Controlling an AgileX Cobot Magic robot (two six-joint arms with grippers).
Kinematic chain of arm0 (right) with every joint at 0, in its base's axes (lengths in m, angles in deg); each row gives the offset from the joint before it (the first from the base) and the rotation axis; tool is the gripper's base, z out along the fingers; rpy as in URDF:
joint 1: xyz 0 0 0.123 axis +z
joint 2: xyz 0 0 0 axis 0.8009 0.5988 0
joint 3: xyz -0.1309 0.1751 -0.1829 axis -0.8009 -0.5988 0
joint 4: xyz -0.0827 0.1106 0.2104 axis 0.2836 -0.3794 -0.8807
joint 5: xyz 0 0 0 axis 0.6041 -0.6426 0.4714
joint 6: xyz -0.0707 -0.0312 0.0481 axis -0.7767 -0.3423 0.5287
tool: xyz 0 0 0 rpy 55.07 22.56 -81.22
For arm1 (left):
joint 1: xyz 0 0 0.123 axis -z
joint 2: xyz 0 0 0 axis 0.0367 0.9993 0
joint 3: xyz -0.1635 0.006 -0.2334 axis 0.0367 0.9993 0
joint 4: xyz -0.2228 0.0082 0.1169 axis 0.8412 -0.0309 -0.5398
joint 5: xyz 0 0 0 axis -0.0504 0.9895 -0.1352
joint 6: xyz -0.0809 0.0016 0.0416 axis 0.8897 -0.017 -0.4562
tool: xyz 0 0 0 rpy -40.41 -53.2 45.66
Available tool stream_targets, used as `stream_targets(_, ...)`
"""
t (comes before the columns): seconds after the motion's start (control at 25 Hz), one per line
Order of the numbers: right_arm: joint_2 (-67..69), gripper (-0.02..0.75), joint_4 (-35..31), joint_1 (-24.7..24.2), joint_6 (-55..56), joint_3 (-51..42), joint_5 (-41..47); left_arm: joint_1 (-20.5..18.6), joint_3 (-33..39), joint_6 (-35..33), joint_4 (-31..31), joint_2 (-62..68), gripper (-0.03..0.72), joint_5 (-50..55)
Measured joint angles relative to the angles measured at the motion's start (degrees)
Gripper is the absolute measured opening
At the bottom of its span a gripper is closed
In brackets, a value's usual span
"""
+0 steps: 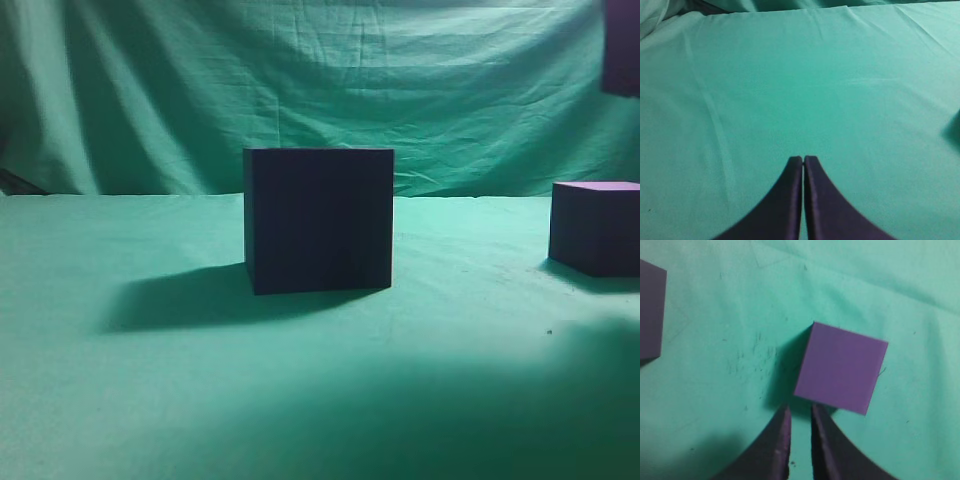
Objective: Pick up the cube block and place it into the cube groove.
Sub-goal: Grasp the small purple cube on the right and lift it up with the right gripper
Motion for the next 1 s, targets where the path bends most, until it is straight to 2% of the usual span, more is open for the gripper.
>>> stream_targets(0.12,2.16,0.073,3.77,1.81,1.62,2.44,-0.01,0.00,0.00,0.00,0.00,0.00,0.000,0.00)
stream_targets(0.32,3.68,0.358,9.64,1.92,7.07,3.23,-0.11,0.00,0.00,0.00,0.00,0.00,0.000,0.00)
stream_targets(0.44,5.28,0.587,10.83,1.92,10.76,3.23,-0.81,0.00,0.00,0.00,0.00,0.00,0.000,0.00)
stream_targets(0.52,6.61,0.653,10.97,1.92,12.73,3.23,-1.14,0.00,0.00,0.00,0.00,0.00,0.000,0.00)
stream_targets(0.8,12.51,0.645,11.07,1.92,14.85,3.26,-3.56,0.00,0.00,0.00,0.00,0.00,0.000,0.00)
stream_targets(0.84,13.23,0.596,11.14,1.92,14.89,3.35,-4.21,0.00,0.00,0.00,0.00,0.00,0.000,0.00)
stream_targets(0.92,14.20,0.589,11.14,1.92,14.99,3.35,-5.26,0.00,0.00,0.00,0.00,0.00,0.000,0.00)
stream_targets(1.0,15.19,0.505,11.14,1.92,14.98,3.35,-6.16,0.00,0.00,0.00,0.00,0.00,0.000,0.00)
